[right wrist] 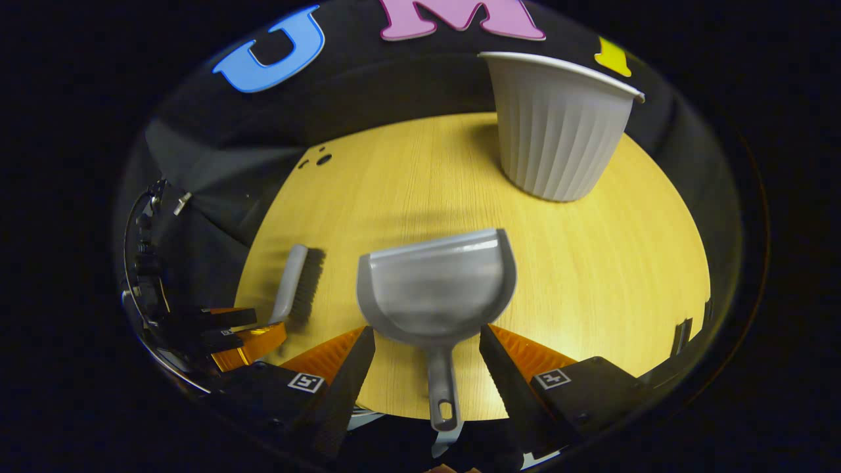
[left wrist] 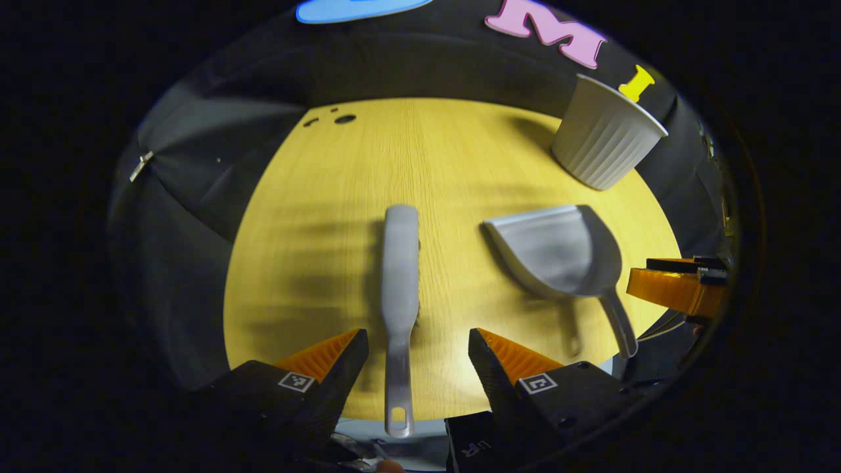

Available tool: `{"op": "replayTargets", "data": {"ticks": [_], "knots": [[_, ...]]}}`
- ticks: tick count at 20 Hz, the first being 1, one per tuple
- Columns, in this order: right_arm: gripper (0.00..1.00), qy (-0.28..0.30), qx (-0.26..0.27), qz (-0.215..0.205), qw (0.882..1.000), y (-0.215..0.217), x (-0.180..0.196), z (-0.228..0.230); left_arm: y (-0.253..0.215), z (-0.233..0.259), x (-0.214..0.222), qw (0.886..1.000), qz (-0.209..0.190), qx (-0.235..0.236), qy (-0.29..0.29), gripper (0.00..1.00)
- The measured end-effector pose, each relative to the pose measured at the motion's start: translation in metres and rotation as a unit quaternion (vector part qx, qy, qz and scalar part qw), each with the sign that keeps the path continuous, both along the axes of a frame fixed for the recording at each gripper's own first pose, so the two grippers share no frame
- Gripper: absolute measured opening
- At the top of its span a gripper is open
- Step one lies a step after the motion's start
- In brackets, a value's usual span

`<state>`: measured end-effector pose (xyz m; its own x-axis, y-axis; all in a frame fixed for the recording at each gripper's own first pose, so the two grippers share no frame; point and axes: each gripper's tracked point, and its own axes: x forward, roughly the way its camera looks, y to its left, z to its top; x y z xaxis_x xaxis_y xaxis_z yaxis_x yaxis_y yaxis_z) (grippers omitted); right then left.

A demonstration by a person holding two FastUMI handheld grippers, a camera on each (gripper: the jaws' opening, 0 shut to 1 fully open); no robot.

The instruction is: Pick up the small broom and dustpan from the desktop, sweep the trash into the dustpan with the broom, and then empty the trash into the garbage bin.

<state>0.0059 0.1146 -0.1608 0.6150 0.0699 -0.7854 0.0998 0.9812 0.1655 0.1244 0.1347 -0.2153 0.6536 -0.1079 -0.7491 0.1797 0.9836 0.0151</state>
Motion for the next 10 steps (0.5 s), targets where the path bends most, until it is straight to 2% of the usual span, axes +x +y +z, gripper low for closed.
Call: {"op": "replayTargets", "data": {"ticks": [3, 6, 10], "knots": [[0.99, -0.074, -0.025, 0.008, 0.997, -0.010, 0.009, 0.042, -0.009, 0.051, 0.000, 0.997, -0.005, -0.014, -0.079, 0.97], [0.99, -0.145, -0.042, 0.025, 0.988, -0.011, 0.014, 0.088, -0.017, 0.102, -0.005, 0.987, -0.005, -0.027, -0.157, 0.96], [0.99, -0.225, -0.055, 0.034, 0.972, -0.004, 0.013, 0.122, -0.024, 0.162, -0.011, 0.960, -0.002, -0.029, -0.280, 0.96]]}}
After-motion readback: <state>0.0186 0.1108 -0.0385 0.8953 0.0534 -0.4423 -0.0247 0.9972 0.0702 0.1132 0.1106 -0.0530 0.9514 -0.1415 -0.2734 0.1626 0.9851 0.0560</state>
